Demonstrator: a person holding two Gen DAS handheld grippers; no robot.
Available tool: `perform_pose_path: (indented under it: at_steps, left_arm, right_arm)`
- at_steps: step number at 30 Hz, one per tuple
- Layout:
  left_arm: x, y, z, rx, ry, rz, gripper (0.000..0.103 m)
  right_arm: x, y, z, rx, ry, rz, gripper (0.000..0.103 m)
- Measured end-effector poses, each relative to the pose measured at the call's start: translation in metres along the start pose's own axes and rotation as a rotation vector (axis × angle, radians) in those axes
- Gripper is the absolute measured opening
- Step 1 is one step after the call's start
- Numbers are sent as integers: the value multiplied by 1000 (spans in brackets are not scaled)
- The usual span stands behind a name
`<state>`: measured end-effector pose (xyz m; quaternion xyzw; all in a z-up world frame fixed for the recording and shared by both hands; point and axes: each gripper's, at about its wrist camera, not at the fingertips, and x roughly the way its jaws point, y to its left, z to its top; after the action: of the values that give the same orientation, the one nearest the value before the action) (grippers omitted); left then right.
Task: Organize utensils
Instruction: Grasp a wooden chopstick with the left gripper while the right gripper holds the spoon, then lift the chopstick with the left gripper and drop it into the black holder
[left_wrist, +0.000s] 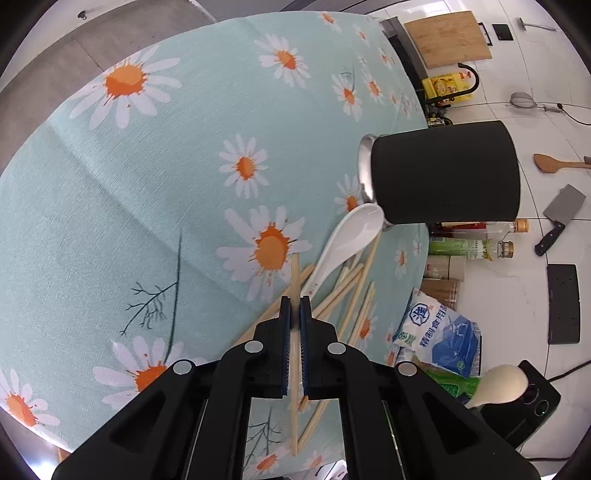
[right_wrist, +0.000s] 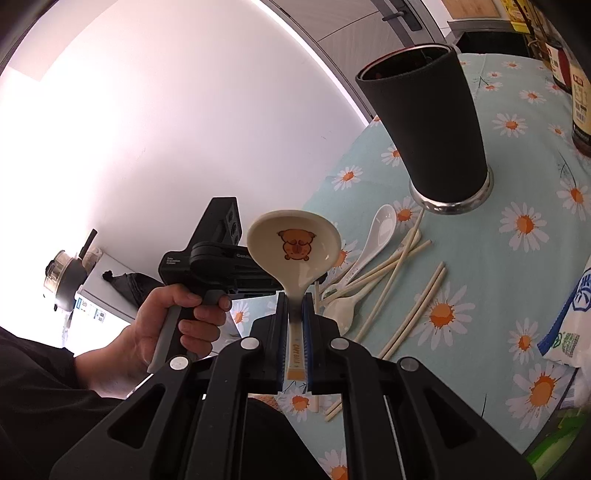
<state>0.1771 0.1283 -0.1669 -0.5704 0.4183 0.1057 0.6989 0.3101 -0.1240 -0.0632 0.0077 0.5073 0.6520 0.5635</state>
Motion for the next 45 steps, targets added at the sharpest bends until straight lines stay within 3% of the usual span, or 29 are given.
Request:
perform_pose_path:
  at_steps: [6,22,29,35,45]
  left_arm:
    - [-11,-24,7,73,-14,-20,3]
    - [-53,-117,49,503,-71,-103,3]
    - [-73,-142,64,625,-98,-164,3]
    - [-90,-169,75,752,-192,-205,3]
    - [-105,-222,92,859,-285,-296,3]
  right_arm:
    - [-1,-9,0,34,-34,-33,9]
    - [-18,-17,26,179,-268,-241,9]
    - [-32,1,50,170,-372,-319,9]
    - [-43,15,74,165,-458,-357,9]
    - [-62,29,121,89,-545,-376,9]
